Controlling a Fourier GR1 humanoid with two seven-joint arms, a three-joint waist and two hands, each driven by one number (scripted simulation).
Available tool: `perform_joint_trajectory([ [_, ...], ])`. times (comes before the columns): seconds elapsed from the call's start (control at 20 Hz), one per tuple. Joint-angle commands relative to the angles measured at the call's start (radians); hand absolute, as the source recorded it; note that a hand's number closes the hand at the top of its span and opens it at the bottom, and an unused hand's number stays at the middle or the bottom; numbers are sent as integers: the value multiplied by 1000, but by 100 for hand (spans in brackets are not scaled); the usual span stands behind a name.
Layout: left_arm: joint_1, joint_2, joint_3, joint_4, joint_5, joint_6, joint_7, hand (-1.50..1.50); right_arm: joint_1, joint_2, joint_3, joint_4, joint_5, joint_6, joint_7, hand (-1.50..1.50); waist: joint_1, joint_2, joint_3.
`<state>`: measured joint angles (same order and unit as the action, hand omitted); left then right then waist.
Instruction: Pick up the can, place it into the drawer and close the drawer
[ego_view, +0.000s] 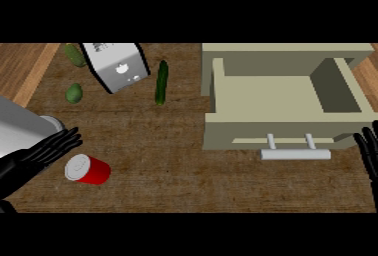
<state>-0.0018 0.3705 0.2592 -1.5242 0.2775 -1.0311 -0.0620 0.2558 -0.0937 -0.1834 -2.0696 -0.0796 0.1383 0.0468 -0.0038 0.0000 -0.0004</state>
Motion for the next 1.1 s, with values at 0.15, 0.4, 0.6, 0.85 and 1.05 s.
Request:
perform_joint_trajectory([
  [0.15, -64, 23, 48, 205, -199, -87, -253, -150, -60, -14, -44, 133, -8, 31, -76, -150, -1, 2, -1],
  [0.4, -106, 21, 2, 256, -297, 1, -334, -150, -73, 9, -7, 76, 23, 7, -12, -150, -1, 1, 0],
  [0.6, -89, 69, -32, 376, -372, 2, -499, -150, -41, 3, -31, 75, -10, 31, -35, -150, -8, 2, -2],
  [0.85, -113, 94, -100, 476, -451, 97, -630, -150, -19, 42, 23, 46, 52, 5, -32, -150, -9, 3, -2],
  [1.05, -140, 148, -135, 556, -445, 98, -696, -150, -56, 41, 24, 34, 49, -7, -3, -150, -12, 5, -3],
])
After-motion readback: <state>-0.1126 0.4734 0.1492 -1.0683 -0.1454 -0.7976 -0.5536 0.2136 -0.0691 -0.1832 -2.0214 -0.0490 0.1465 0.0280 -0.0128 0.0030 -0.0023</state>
